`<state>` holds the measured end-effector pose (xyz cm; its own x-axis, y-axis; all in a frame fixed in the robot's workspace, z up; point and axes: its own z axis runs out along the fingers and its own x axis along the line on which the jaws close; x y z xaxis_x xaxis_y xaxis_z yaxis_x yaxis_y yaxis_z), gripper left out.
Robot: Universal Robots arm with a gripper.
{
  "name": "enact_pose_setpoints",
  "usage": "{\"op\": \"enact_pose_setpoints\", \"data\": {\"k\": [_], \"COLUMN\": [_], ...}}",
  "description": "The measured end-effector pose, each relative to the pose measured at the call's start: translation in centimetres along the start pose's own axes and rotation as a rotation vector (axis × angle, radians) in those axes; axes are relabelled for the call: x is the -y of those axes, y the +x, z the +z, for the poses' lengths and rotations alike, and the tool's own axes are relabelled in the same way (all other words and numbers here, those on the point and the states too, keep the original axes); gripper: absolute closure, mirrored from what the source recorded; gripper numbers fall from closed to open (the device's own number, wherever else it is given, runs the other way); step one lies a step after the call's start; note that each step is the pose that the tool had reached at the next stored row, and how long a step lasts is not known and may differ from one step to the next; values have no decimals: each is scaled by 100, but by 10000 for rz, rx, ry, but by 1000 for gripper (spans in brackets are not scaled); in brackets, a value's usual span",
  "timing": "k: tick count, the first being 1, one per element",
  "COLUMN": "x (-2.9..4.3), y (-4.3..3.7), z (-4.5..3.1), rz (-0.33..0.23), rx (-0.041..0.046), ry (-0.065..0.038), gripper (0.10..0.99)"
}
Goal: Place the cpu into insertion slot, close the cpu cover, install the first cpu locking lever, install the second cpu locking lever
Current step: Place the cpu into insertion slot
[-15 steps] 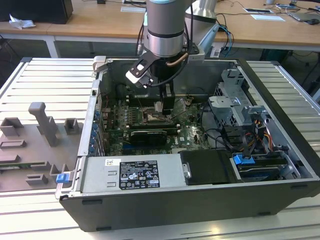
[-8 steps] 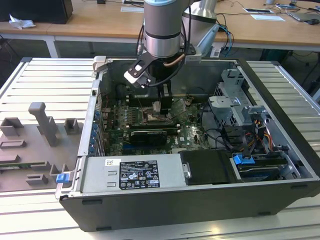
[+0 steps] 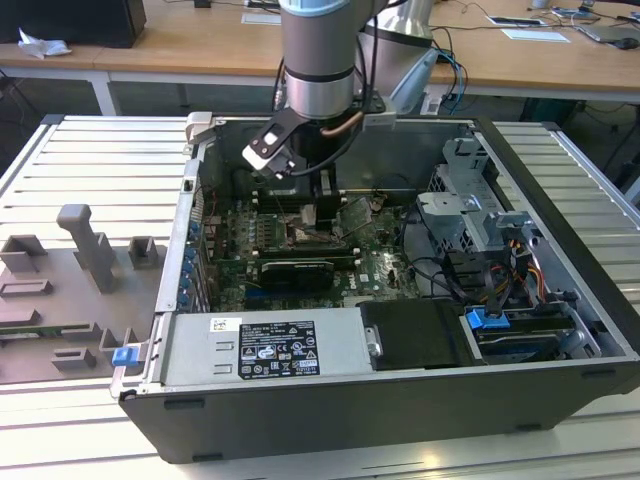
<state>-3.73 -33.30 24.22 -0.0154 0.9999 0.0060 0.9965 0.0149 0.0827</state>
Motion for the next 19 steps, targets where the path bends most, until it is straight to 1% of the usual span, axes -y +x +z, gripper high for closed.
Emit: {"op": "enact_pose_setpoints", "data": {"k": [9, 17, 19], "x": [32, 40, 51], "y": [7, 19, 20], "z": [15, 61, 77], "rz": [2, 0, 0], "rx": [-3, -2, 0], "ry": [-1, -1, -1], "gripper": [545, 545, 545]}}
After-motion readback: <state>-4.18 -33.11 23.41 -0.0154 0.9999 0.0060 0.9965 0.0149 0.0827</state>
